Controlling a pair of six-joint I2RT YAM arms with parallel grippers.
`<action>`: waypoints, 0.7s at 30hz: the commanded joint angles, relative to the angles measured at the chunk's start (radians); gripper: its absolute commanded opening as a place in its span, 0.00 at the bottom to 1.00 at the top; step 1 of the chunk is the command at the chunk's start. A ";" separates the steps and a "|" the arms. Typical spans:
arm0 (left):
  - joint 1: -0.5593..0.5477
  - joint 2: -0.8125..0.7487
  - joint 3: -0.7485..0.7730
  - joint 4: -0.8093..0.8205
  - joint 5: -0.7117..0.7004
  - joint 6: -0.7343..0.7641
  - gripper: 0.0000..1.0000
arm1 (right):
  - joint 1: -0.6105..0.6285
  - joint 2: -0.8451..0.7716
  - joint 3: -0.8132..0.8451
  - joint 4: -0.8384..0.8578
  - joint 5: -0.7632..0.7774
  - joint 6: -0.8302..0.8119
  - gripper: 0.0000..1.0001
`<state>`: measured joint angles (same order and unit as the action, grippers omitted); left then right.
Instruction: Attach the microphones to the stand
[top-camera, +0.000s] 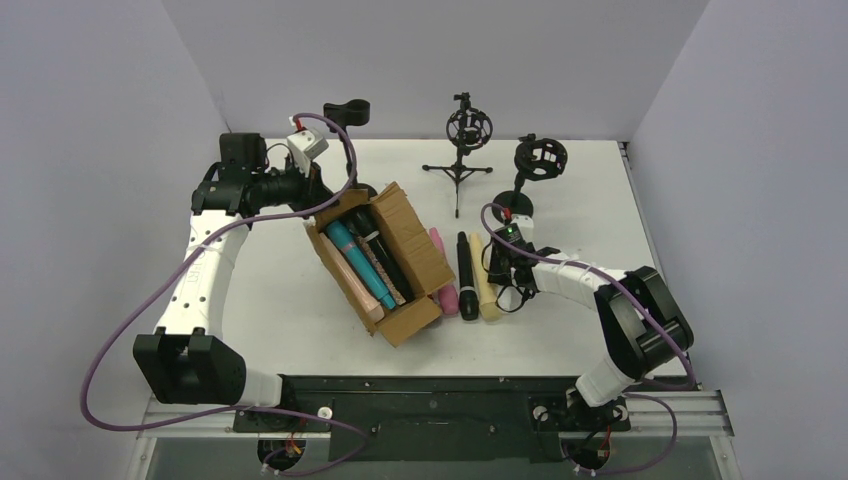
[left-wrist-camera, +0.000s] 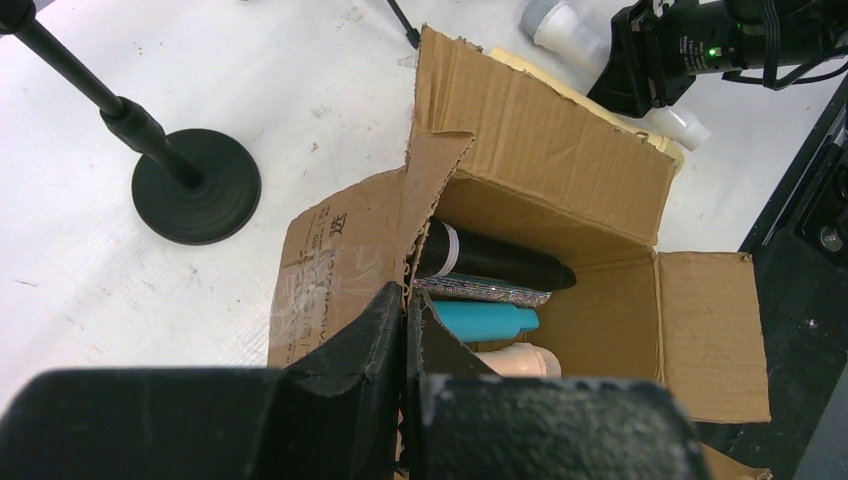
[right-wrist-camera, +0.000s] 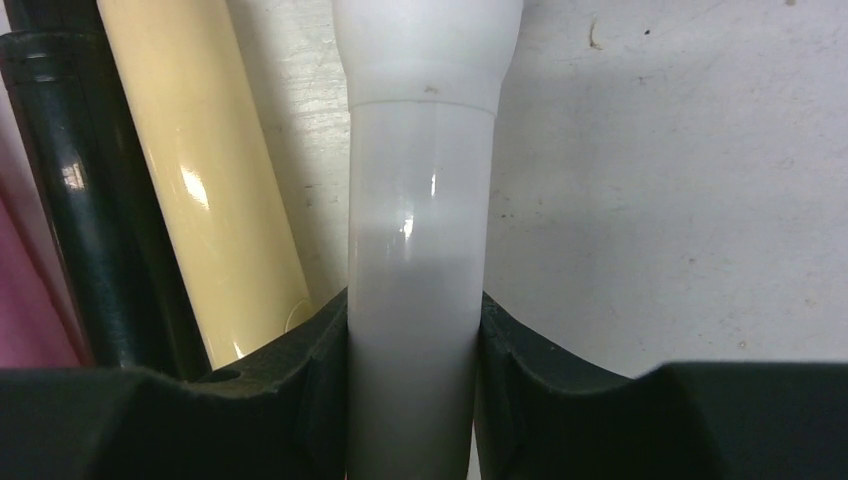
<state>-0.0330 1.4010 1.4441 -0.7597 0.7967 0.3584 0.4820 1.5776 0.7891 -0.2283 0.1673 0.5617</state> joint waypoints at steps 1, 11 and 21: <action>-0.013 -0.026 0.070 0.012 0.050 -0.009 0.00 | 0.002 0.003 0.022 0.036 -0.050 0.012 0.39; -0.014 0.008 0.147 -0.041 0.058 0.025 0.00 | -0.005 -0.001 0.062 -0.061 -0.018 -0.005 0.48; -0.018 0.031 0.160 -0.094 0.055 0.068 0.00 | -0.005 -0.150 0.062 -0.092 -0.064 -0.005 0.46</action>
<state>-0.0471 1.4361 1.5497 -0.8658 0.8120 0.4053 0.4789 1.5337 0.8150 -0.2939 0.1040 0.5617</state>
